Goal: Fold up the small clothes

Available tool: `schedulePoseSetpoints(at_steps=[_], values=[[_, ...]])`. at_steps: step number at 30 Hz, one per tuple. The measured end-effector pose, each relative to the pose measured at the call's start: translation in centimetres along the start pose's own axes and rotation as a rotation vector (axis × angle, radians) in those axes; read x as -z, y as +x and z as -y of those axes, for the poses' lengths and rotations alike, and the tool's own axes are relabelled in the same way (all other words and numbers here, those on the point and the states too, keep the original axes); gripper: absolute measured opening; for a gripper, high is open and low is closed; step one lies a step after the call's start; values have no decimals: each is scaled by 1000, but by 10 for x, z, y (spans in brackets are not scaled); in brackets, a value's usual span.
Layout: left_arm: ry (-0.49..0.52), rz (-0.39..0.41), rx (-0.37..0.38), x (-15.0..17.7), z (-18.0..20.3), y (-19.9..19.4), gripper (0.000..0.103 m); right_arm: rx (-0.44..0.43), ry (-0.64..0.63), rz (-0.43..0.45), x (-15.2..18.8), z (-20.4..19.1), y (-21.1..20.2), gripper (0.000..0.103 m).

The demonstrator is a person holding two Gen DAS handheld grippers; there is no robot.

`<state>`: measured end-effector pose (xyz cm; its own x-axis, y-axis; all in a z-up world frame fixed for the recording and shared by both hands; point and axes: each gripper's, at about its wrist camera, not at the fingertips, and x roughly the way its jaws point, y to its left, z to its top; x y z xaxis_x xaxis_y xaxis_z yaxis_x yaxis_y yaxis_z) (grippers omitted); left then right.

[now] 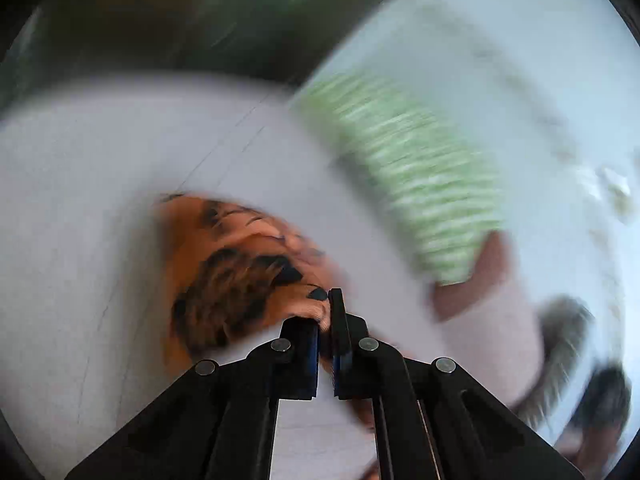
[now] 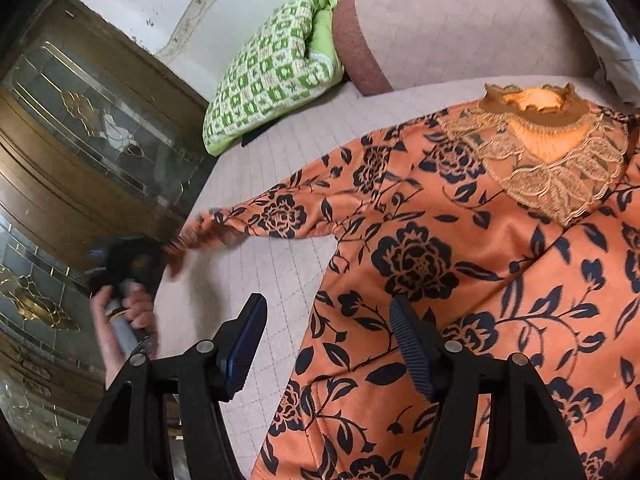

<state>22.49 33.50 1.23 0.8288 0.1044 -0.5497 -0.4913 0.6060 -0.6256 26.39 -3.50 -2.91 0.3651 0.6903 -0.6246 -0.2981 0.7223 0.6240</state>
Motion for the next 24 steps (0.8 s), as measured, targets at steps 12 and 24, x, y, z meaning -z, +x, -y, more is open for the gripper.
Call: schedulePoseSetpoints(at_steps=[12, 24], values=[[1016, -227, 347, 245, 210, -38, 3, 34, 154, 169, 18, 95, -114, 66], [1362, -460, 221, 368, 203, 8, 8, -175, 340, 128, 24, 198, -87, 66]])
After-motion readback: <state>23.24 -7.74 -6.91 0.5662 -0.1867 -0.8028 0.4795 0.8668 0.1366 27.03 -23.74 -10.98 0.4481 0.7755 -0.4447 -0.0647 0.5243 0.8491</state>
